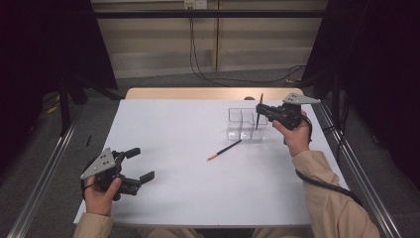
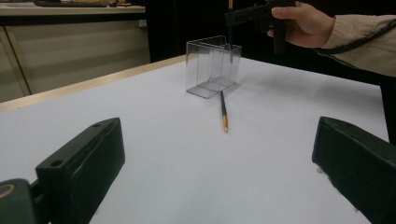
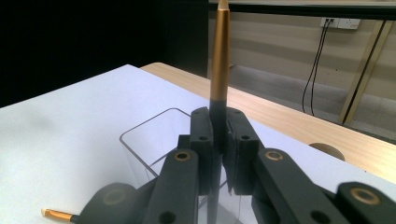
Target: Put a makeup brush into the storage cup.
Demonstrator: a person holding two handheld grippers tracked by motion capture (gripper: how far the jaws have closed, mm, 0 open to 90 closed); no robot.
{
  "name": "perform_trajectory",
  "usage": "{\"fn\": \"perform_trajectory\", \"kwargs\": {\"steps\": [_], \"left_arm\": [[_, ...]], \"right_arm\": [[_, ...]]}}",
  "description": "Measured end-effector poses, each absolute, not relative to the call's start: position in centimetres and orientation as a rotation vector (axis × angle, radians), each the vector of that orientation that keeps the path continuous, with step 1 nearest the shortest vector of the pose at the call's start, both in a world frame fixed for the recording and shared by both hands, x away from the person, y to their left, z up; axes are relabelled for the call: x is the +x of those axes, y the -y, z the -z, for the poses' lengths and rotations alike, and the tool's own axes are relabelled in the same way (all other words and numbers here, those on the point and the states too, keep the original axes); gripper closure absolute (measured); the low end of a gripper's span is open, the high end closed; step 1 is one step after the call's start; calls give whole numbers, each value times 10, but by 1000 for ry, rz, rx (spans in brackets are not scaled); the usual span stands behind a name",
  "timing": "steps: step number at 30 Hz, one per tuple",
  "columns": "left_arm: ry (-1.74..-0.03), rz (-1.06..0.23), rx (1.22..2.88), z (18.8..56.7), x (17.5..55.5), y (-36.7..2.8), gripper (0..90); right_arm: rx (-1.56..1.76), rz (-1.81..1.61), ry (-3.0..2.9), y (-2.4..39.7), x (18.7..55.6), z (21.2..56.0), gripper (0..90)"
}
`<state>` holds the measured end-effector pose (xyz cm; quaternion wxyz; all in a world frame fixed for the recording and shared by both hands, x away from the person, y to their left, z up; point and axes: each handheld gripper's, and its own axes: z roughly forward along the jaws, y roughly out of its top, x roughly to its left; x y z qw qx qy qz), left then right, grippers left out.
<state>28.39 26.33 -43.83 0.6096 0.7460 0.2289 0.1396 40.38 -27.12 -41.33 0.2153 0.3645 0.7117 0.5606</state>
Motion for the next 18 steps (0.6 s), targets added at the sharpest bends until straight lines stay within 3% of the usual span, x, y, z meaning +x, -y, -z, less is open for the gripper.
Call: {"fn": "perform_trajectory", "kwargs": {"steps": [4, 5, 11, 18], "left_arm": [[-527, -323, 1728, 438, 284, -264, 24], [-527, -324, 1729, 438, 284, -263, 25], [-525, -322, 1725, 438, 284, -263, 25], [-525, -325, 1728, 438, 284, -262, 25]], "right_arm": [[1016, -1558, -1972, 270, 403, 412, 716], [1019, -1577, -1966, 270, 402, 412, 630], [1023, -1607, -1959, 271, 400, 413, 377], [1042, -1622, -1952, 274, 396, 414, 250]]}}
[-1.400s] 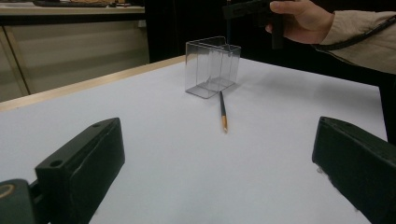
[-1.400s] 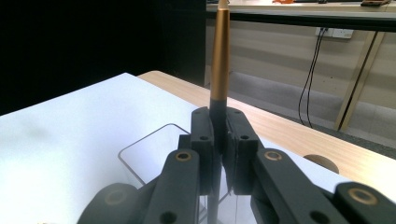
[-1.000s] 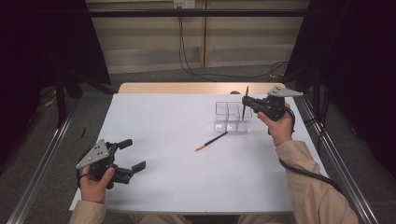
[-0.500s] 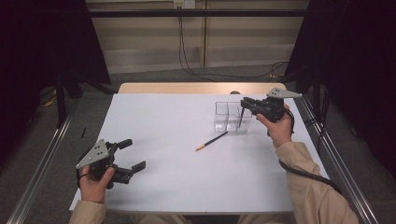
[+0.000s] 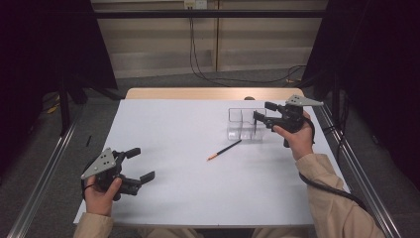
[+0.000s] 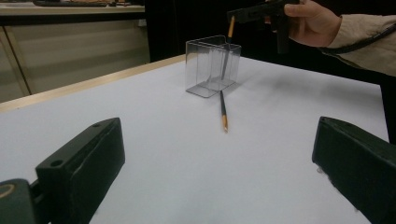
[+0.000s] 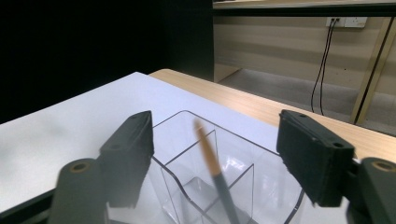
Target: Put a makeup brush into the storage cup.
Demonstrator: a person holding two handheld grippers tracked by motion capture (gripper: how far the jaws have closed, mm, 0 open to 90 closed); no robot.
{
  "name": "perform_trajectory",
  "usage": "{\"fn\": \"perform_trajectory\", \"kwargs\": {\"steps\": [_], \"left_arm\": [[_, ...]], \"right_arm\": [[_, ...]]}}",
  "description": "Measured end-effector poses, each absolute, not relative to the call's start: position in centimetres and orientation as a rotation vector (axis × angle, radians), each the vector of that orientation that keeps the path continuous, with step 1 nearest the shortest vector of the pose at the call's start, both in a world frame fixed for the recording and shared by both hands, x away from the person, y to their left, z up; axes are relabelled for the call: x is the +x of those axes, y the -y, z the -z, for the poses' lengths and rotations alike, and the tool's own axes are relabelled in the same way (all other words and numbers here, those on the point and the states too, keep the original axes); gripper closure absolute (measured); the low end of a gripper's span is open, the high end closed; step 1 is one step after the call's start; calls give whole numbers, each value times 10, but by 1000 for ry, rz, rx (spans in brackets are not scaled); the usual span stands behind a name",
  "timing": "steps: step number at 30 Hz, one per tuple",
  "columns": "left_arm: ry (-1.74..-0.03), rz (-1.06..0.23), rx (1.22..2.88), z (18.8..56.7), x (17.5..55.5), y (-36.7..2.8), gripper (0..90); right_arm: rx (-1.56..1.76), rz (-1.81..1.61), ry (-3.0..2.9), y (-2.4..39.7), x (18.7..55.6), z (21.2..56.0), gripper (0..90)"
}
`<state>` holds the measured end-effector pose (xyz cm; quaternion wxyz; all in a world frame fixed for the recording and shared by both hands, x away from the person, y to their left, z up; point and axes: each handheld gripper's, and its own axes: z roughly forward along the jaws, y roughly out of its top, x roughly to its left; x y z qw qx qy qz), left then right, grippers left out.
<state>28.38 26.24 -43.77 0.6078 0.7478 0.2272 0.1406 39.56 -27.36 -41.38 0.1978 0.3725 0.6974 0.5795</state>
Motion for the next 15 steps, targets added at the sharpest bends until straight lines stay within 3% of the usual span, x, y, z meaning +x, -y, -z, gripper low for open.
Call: {"fn": "perform_trajectory", "kwargs": {"steps": [15], "left_arm": [[-522, -331, 1731, 436, 282, -262, 24]], "right_arm": [[1016, -1626, -1982, 277, 383, 413, 198]]}}
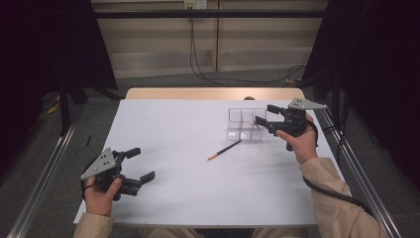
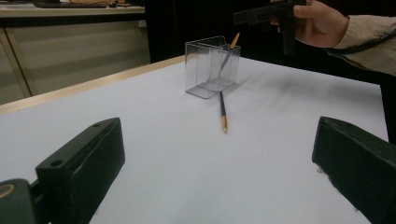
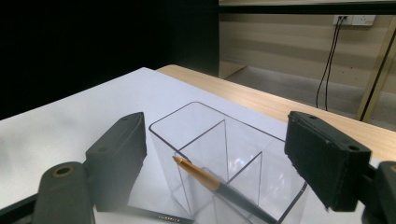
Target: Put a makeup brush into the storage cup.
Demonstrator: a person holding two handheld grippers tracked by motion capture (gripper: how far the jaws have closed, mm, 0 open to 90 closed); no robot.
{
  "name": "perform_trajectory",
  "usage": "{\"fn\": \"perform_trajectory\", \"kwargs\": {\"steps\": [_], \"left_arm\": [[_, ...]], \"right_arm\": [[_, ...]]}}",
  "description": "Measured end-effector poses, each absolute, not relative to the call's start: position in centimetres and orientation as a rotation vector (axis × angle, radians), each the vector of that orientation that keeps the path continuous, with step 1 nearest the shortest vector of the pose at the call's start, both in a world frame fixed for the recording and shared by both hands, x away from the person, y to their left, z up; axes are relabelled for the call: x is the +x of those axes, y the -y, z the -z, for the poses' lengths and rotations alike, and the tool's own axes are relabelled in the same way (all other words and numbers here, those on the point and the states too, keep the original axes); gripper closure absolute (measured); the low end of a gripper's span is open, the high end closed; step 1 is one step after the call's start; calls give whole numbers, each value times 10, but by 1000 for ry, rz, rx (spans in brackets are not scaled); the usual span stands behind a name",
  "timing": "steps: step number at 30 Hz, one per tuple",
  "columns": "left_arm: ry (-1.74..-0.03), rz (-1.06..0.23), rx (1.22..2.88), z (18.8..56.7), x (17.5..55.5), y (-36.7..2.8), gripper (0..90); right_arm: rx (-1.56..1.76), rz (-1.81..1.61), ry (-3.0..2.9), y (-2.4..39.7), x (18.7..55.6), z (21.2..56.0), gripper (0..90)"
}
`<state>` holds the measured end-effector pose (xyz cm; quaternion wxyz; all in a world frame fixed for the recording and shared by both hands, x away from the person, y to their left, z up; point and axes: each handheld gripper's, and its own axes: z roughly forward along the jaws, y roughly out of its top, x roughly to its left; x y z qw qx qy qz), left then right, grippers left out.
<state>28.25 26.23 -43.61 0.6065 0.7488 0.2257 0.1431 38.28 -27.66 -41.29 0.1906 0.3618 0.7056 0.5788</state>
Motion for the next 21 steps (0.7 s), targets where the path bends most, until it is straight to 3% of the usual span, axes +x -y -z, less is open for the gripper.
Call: {"fn": "perform_trajectory", "kwargs": {"steps": [21], "left_arm": [[-534, -337, 1734, 438, 280, -263, 24]], "right_arm": [[999, -1654, -1994, 281, 359, 416, 121]]}}
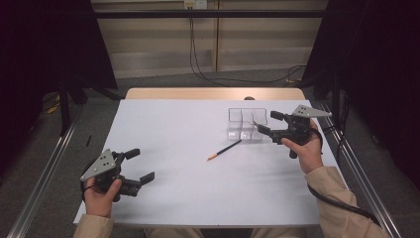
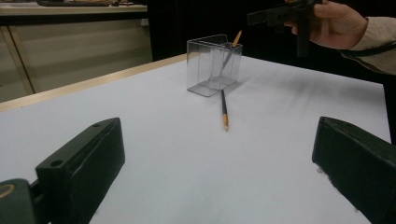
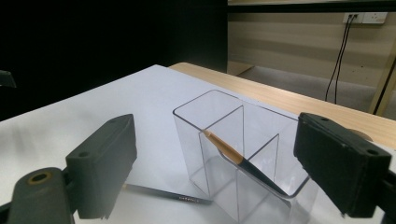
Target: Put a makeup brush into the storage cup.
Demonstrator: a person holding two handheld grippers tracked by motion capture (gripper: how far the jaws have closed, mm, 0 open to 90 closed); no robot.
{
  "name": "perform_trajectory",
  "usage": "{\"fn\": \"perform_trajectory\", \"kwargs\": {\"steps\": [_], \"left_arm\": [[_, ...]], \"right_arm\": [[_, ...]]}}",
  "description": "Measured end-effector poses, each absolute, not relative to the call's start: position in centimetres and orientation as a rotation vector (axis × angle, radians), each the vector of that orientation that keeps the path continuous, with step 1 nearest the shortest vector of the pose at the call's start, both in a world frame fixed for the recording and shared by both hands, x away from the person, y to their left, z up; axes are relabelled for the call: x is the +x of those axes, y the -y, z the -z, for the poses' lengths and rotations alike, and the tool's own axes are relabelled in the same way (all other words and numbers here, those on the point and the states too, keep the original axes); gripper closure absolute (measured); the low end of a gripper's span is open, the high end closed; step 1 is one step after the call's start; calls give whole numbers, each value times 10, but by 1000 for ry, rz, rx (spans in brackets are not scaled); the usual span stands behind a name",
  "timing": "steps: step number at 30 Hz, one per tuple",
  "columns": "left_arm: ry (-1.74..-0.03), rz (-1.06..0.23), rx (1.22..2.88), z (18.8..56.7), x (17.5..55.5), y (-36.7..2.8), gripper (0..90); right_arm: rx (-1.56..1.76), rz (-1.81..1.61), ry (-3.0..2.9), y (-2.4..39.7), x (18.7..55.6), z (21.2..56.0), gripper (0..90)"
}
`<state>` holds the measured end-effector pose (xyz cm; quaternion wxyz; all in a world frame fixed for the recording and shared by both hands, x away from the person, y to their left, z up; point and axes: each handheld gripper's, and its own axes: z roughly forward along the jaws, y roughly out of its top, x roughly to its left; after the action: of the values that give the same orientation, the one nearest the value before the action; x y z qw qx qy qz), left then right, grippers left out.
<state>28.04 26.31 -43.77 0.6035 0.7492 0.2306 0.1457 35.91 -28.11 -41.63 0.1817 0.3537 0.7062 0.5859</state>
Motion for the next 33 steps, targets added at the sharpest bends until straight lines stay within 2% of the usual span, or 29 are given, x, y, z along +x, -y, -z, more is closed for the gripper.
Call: {"fn": "perform_trajectory", "kwargs": {"steps": [33], "left_arm": [[-538, -350, 1727, 436, 275, -265, 24]], "right_arm": [[957, -1677, -2036, 294, 315, 425, 82]]}}
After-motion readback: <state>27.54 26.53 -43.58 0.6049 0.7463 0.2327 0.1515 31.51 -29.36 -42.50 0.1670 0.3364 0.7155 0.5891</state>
